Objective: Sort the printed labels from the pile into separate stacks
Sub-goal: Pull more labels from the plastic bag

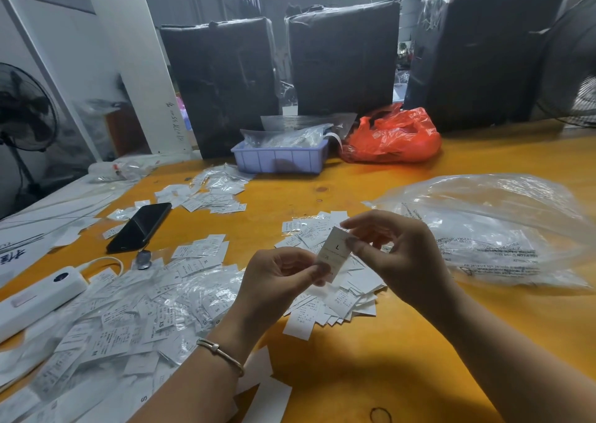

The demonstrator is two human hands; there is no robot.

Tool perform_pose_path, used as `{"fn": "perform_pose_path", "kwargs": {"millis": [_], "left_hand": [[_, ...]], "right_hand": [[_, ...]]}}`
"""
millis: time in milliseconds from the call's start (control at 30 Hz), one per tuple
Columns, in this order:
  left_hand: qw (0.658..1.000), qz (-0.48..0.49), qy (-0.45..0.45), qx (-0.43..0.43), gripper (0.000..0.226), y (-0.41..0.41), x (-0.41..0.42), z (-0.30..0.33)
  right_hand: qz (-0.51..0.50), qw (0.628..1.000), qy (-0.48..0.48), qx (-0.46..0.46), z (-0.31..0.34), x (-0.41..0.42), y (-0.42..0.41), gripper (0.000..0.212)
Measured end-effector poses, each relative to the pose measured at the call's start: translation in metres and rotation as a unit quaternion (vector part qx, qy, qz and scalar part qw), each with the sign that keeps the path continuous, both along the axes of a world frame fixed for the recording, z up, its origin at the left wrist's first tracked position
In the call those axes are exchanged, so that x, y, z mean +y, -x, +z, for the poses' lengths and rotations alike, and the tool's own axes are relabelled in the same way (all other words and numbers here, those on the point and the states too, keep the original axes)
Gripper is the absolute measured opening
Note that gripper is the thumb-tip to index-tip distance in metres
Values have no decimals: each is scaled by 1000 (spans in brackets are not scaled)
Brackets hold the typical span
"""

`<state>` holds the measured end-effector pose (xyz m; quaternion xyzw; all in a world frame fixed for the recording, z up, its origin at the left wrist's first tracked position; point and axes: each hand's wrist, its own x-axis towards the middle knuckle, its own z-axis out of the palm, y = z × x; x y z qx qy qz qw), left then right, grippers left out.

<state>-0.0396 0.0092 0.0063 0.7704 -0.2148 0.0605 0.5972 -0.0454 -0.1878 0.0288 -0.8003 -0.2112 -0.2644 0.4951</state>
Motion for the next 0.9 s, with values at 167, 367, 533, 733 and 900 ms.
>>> {"fn": "perform_pose_path", "kwargs": {"millis": [167,367,533,733,900], "left_hand": [[999,-5,26,21,12,-1,-1,0],[1000,5,7,15,22,-1,-1,-1],[999,24,27,30,18,-3,2,0],[994,104,-21,39,12,-14,17,0],[961,226,-154,47,18,-23,31,-3]], "right_hand": [[12,999,30,0,-1,6,2,19],[88,991,85,55,-4,6,0,12],[25,997,62,43,-4,-1,-9,14],[-289,937,170,94,-13,-33,-30,16],[-404,854,268,186,-16,-59,-42,33]]}}
